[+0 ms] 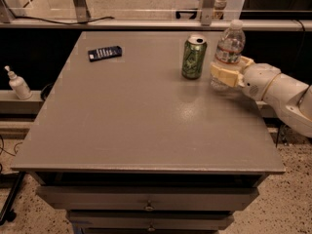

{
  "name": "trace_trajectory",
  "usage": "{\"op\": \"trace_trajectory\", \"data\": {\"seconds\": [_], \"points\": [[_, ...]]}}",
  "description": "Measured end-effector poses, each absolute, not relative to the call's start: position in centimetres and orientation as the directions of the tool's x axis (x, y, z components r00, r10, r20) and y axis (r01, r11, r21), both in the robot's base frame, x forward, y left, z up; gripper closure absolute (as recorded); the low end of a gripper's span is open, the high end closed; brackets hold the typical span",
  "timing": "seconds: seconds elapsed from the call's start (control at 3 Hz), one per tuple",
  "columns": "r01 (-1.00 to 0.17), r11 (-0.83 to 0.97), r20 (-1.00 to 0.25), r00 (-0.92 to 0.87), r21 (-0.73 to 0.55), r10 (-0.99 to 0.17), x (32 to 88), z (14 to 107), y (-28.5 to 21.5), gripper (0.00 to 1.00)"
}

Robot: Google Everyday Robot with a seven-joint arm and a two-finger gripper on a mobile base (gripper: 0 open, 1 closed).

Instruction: Move water bottle near green can

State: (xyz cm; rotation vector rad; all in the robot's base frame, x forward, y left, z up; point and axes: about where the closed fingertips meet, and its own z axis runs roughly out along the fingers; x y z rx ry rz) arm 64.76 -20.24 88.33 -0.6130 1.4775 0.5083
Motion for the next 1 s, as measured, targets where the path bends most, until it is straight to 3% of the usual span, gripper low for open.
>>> {"op": "trace_trajectory", "data": {"seconds": [0.67,1.0], "points": [[-0.643,0.766,-0.999,-0.010,-0.020,-0.035,64.5,87.5,-20.4,0.13],[-0.648,0.761,-0.998,-0.054,0.019,-0.020,64.3,86.9,-20.2,0.00]]}}
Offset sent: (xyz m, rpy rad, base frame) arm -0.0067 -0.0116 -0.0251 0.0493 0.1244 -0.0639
